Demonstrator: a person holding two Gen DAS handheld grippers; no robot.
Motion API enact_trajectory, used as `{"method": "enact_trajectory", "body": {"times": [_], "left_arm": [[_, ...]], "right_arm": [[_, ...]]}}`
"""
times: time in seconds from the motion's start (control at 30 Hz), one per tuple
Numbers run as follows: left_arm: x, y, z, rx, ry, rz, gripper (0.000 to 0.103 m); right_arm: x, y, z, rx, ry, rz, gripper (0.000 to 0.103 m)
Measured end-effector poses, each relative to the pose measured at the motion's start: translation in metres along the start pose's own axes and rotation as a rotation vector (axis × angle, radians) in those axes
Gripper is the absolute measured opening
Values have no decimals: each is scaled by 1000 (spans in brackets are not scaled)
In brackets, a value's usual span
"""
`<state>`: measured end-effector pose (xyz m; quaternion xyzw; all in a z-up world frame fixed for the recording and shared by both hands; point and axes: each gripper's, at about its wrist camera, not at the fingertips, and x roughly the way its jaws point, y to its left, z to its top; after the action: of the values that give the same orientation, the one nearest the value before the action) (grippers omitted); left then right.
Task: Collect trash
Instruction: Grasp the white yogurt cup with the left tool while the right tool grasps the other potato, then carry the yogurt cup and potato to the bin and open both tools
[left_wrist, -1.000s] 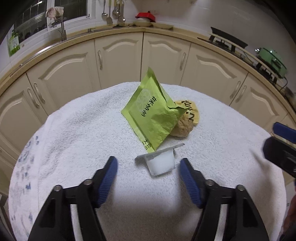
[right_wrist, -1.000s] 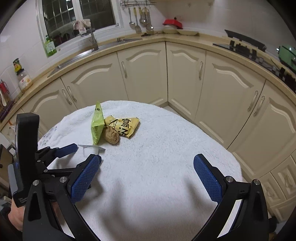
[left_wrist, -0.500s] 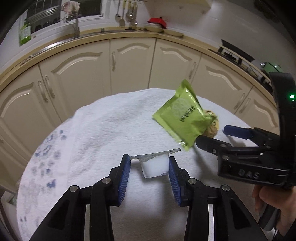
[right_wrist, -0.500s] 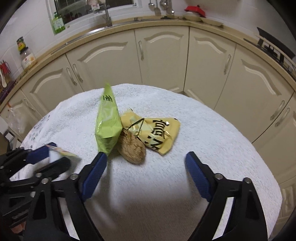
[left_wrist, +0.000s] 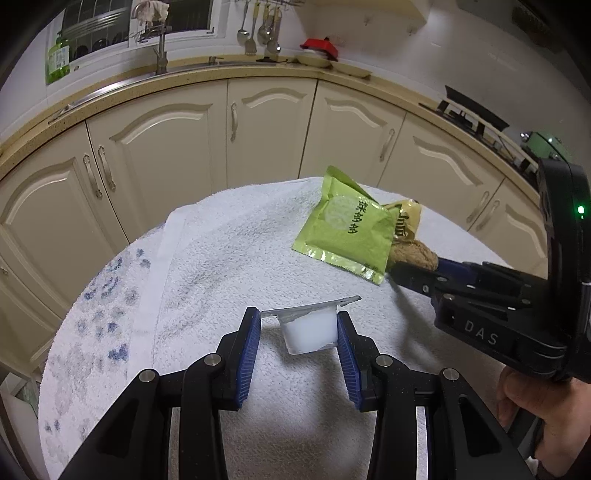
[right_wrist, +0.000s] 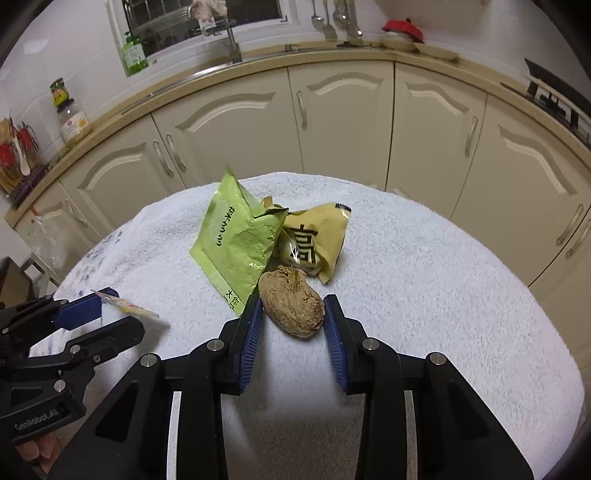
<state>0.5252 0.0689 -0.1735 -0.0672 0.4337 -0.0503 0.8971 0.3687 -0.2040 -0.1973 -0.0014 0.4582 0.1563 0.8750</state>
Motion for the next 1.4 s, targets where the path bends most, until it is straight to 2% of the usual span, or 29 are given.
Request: {"method": "enact_trajectory", "body": {"times": [0.2,0.37,0.67,0.9,1.1,1.23,1.33,1.4], "left_arm": [[-25,-10,-18,14,-22,-8,37],[-57,-34,-27,47,-59,-33,37],[-131,-107,-45,161,-164,-87,37],[-168,-192,-68,297,-224,-202,37],[-161,-287,-95,436,-205,-331,37],[-136,-358,-121,532,-132,-424,37],[-114,-406,-145,622,-71,-476,37],[-97,-433,-161,669,-24,-496,37]], "right_arm": [[-35,-5,-18,37,-29,23,34],[-84,-8,-37,77,-85,44,34],[-187,-30,-78,132,-219,39,34],[-269,-65,-127,205,-312,-40,34],[-330,-115,-191,333,-342,-185,34],[-358,-156,-244,456,-333,-277,34],[-365,-189,-287,540,-286,-362,34],[-366,-210,-313,601,-259,-385,34]]}}
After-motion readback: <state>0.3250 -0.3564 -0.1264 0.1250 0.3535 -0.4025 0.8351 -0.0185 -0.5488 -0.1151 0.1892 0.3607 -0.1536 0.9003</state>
